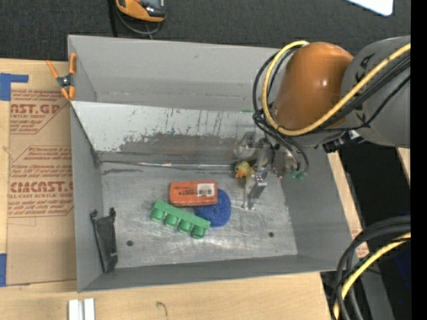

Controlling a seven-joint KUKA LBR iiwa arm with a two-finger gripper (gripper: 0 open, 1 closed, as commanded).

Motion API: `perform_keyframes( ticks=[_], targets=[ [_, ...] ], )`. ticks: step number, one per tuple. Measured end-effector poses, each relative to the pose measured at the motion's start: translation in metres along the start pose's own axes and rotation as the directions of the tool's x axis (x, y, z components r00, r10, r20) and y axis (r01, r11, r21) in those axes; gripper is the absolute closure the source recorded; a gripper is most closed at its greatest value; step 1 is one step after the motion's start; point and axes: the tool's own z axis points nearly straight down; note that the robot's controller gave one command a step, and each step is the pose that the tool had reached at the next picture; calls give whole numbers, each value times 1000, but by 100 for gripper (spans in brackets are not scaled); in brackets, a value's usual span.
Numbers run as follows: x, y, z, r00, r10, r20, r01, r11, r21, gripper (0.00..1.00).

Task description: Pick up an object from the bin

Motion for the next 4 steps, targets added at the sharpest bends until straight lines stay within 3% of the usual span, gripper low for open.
perform_keyframes(
  ticks=[1,2,3,4],
  targets=[
    [-6,14,59,1000,8,2,-8,1000,-1,0],
    [29,12,127,945,-326,9,326,945,1,100],
    [29,12,127,945,-326,9,326,945,1,100],
    [44,28,6,706,-708,-3,708,706,-5,100]
  ],
)
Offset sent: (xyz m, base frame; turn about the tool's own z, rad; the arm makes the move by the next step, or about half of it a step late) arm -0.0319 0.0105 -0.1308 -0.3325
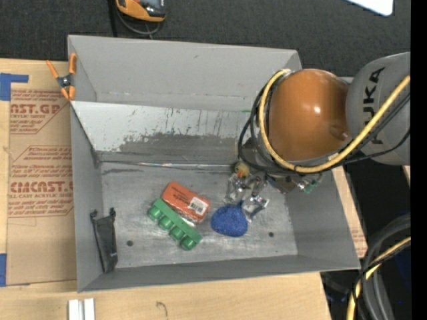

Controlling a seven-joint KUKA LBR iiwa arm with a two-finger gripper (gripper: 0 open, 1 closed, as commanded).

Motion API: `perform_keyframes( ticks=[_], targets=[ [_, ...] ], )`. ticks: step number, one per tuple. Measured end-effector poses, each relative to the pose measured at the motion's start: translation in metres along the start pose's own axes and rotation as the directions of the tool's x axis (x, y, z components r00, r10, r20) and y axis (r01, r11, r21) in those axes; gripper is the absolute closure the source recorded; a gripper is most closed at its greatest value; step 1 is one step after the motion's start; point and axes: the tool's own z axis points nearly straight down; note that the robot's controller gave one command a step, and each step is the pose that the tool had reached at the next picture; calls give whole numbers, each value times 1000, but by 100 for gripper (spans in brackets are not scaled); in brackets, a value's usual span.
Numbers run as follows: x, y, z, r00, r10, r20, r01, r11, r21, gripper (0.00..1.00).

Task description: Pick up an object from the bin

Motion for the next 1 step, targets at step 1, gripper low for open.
perform_keyframes(
  ticks=[1],
  targets=[
    [-1,0,-7,1000,-19,3,19,1000,2,100]
  ],
)
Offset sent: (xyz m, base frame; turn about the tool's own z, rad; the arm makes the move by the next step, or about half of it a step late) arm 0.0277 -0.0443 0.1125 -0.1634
